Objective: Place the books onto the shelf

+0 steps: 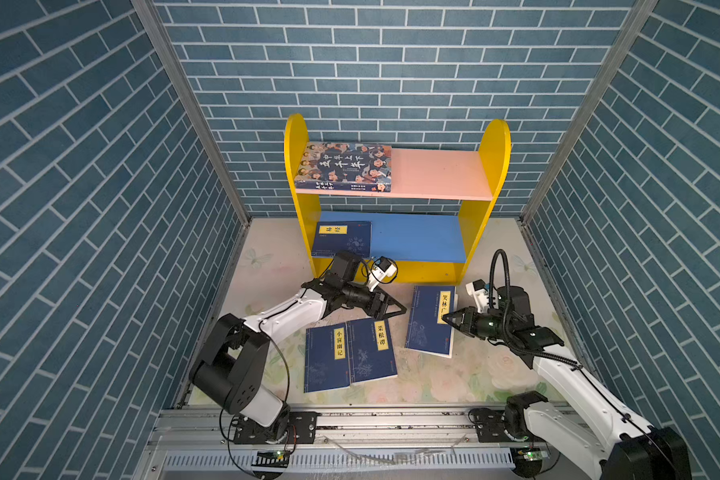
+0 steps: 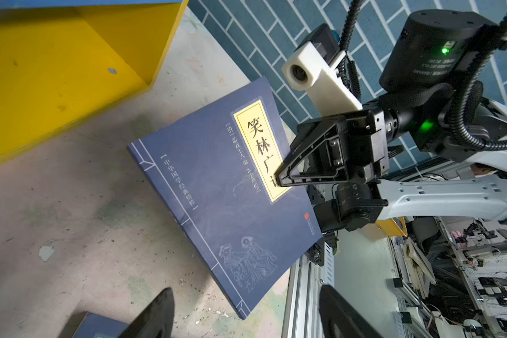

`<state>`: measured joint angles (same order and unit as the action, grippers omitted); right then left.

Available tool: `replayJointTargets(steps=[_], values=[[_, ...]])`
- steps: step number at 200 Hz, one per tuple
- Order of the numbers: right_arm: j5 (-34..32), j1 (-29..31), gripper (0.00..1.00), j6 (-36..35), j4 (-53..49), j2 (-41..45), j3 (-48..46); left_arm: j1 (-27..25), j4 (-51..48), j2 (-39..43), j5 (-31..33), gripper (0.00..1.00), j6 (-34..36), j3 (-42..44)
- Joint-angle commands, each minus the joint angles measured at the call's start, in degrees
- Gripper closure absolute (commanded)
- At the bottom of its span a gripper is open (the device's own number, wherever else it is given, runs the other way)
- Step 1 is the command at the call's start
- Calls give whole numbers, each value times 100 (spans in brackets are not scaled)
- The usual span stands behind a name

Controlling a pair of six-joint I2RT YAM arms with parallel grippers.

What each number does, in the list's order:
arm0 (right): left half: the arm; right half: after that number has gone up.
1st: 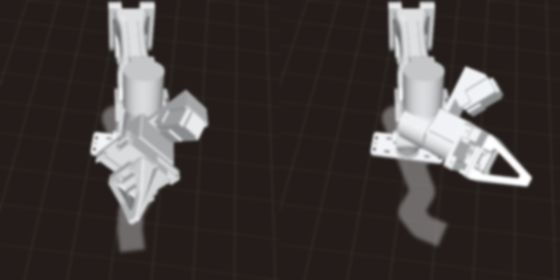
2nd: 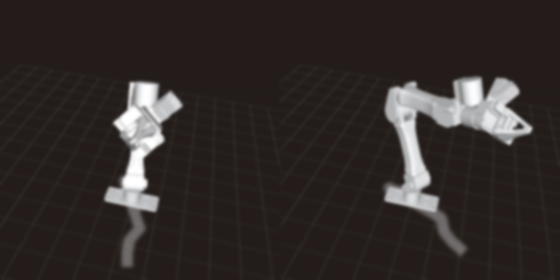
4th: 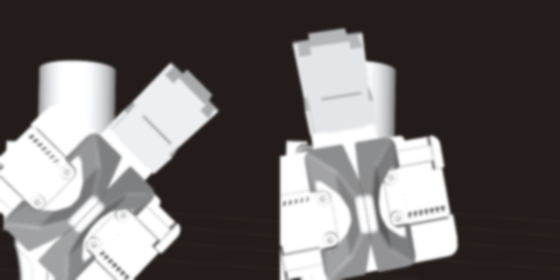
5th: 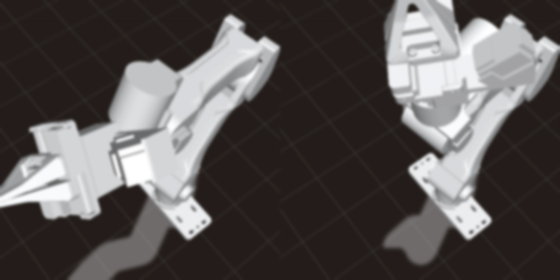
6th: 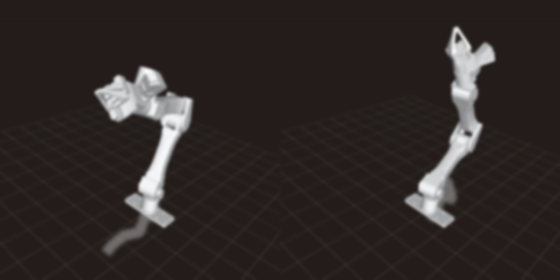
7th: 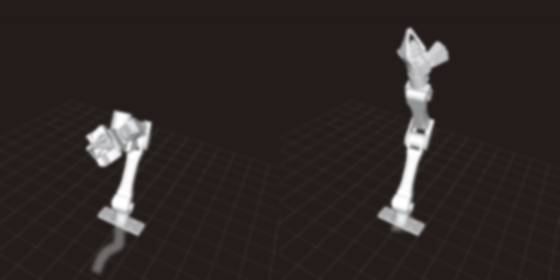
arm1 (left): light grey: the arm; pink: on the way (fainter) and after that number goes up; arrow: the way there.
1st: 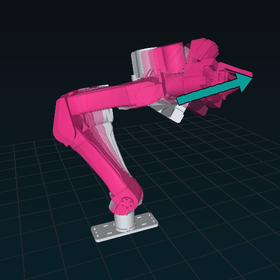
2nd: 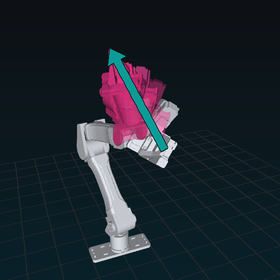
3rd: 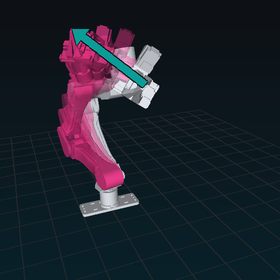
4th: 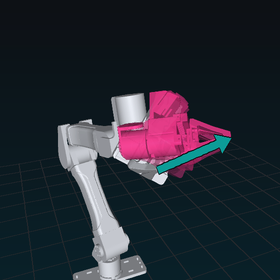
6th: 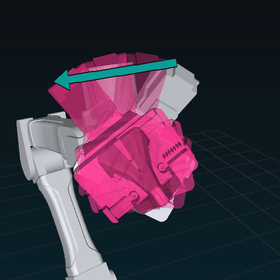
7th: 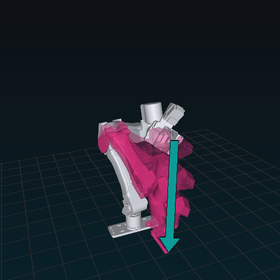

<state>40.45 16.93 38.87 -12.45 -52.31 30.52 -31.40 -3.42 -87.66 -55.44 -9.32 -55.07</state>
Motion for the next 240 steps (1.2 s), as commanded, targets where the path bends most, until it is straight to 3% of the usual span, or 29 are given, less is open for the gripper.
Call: replayJointTargets(steps=[1, 40, 82, 117, 147, 175, 240], values=[[514, -5, 100, -442, -302, 155, 338, 171, -149, 96, -182, 21, 81, 40], [1152, 2, 100, -205, 282, 272, 400, 516, 964, 119, -610, 21, -947, 428], [1568, 3, 100, 136, 949, 158, 407, 505, 2288, 69, -1171, 18, -2164, 628], [1833, 36, 100, 330, 1355, -69, 497, 479, 2768, -155, -1211, 19, -2824, 512], [1999, 103, 100, 406, 1560, -249, 601, 401, 2908, -354, -1245, 29, -3195, 311], [2108, 238, 100, 387, 1622, -481, 691, 350, 3080, -470, -1294, 32, -3403, 229], [1998, 463, 100, 292, 1694, -792, 739, 309, 3059, -316, -1253, 68, -3524, 275]])
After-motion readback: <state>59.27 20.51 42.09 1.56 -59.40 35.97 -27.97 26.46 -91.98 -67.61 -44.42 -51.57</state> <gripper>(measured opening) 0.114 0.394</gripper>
